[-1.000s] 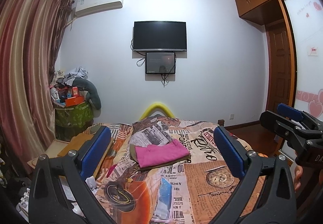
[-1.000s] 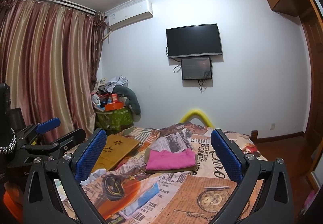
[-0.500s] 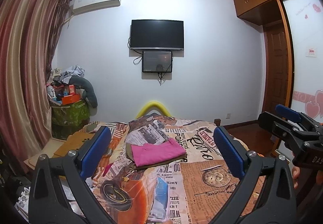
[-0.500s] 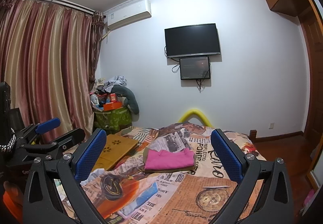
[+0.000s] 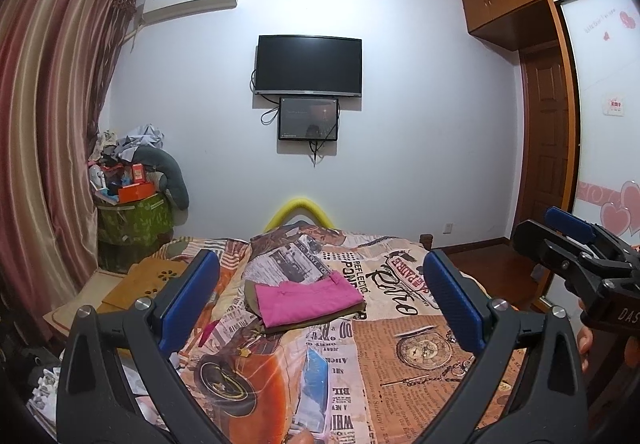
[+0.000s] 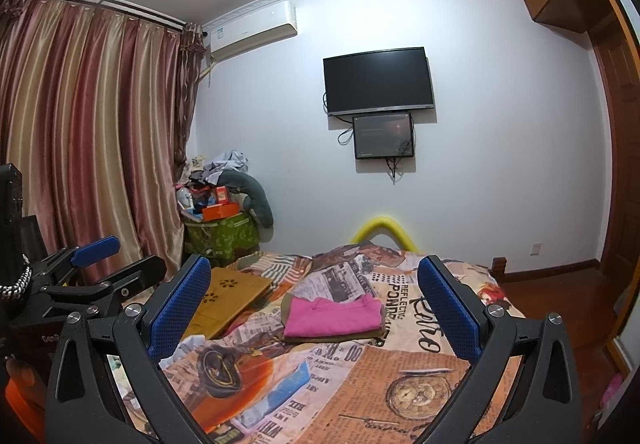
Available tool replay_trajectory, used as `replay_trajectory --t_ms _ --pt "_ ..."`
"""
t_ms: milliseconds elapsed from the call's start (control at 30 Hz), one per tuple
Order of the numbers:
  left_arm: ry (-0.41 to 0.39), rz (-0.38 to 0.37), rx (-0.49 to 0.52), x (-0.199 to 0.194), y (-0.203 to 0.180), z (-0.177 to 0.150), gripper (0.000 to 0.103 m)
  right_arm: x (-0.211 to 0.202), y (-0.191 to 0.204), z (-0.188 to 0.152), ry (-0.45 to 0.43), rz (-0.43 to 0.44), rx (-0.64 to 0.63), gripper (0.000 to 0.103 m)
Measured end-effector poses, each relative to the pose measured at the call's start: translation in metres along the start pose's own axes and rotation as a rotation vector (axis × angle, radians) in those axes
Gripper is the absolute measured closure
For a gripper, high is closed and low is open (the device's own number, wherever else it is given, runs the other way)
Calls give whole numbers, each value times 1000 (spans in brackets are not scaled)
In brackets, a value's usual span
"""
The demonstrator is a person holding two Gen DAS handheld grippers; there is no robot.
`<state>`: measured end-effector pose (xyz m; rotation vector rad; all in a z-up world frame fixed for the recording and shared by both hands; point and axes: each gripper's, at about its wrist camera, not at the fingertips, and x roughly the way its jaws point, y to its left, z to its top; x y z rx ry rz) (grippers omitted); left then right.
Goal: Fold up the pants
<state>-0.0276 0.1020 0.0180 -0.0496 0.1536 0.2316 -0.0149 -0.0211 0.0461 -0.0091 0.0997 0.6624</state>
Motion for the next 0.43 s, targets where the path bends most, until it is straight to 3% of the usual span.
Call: replay_trajectory --t_ms 433 --pt "23 -23 2 2 0 -3 0 0 0 -1 5 -5 3 0"
